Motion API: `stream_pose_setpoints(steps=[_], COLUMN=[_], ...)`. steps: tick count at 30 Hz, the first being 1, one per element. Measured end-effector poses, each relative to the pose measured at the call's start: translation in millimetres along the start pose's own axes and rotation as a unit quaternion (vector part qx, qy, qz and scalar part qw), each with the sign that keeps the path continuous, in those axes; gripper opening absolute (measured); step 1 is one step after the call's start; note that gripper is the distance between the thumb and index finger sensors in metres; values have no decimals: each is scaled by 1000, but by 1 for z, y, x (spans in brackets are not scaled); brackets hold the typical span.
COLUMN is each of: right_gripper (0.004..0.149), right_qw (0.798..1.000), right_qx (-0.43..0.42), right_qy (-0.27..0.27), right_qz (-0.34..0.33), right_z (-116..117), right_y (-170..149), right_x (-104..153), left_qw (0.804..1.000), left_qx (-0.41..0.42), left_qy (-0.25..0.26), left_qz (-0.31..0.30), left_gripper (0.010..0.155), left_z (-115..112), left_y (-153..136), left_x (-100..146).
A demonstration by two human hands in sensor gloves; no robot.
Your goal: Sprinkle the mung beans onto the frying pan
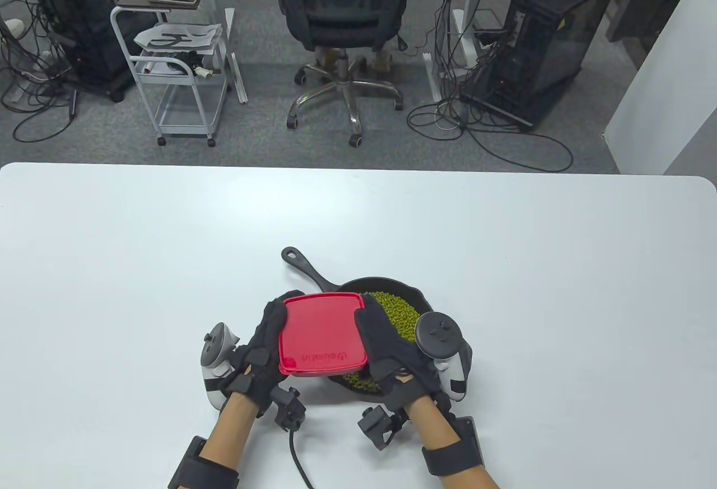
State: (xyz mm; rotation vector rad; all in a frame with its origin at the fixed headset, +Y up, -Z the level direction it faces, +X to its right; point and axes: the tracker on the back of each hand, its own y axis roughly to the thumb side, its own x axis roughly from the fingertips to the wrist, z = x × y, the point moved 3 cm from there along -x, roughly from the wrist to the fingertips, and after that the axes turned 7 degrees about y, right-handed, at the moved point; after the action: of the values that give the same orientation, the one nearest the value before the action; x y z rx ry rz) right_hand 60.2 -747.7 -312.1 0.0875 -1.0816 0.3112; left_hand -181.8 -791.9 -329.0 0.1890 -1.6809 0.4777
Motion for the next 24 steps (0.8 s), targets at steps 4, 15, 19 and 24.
stream_pose_setpoints(steps=[4, 15, 19, 24], right_gripper=[81, 80, 79, 79], right_qw=[1000, 997, 995, 993], right_qx=[-6, -53, -69, -83], right_qy=[23, -42, -74, -76], right_qz=[-13, -29, -26, -20], right_z=[9, -2, -16, -24], right_y=[-6, -9, -13, -20], right_x=[6, 12, 14, 12], left_qw=[1000, 999, 995, 993], left_qx=[7, -49, -82, -87], left_qy=[8, -1, -45, -79], left_qz=[2, 15, 26, 31], left_gripper=[70, 90, 89, 94], left_z=[8, -1, -13, -25], left_y=[0, 4, 3, -2], left_x=[-2, 6, 8, 9])
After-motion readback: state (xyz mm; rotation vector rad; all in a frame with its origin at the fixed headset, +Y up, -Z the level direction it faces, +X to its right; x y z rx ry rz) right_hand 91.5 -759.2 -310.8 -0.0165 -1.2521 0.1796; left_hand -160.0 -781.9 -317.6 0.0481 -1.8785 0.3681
